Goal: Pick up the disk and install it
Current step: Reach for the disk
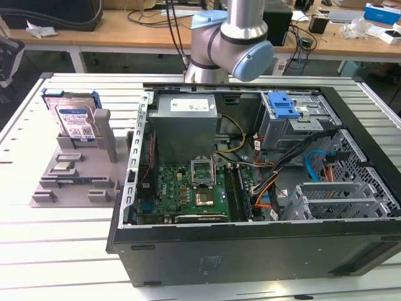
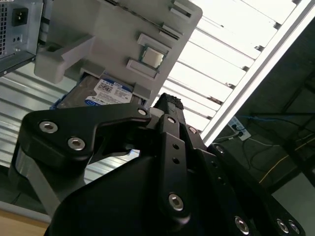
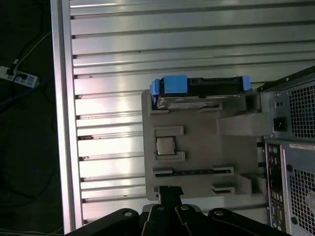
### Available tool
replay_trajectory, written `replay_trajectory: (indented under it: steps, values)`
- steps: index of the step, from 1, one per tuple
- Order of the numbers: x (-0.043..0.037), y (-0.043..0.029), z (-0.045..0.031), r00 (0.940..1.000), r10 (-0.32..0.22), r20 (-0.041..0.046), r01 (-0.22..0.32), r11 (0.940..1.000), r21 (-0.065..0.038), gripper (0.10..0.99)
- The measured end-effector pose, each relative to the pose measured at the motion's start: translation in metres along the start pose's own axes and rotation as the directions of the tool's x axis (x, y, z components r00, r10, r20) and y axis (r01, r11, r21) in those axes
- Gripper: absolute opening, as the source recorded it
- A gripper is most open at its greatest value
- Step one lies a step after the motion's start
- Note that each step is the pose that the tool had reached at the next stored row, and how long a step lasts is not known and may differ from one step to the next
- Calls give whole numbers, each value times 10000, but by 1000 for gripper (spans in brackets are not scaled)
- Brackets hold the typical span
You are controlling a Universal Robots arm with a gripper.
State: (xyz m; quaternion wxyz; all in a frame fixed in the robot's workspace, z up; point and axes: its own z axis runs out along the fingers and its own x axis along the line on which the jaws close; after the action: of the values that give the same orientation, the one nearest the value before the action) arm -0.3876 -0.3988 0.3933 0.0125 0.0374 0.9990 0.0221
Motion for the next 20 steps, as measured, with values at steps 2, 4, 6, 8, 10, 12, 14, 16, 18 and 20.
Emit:
replay_trajectory:
  steps: [2,4,6,8,10,12,14,16,18,20]
  values:
    - [70,-5,-2,10000,0,-1,0,10000,1,106]
    - [168,-13,-5,10000,-1,0,1,10000,0,106]
    - [242,-18,-7,10000,-1,-1,1,10000,0,106]
    - [317,-23,-9,10000,0,0,0,10000,0,106]
    - [400,-30,-11,10000,-1,-1,1,10000,0,106]
    - [475,-36,-13,10000,-1,0,1,10000,0,106]
    - [536,-40,-14,10000,-1,-1,1,10000,0,106]
    - [606,-45,-16,10000,0,0,0,10000,0,106]
    - [657,-49,-18,10000,-1,0,1,10000,0,106]
    - [713,-53,-19,10000,-1,0,1,10000,0,106]
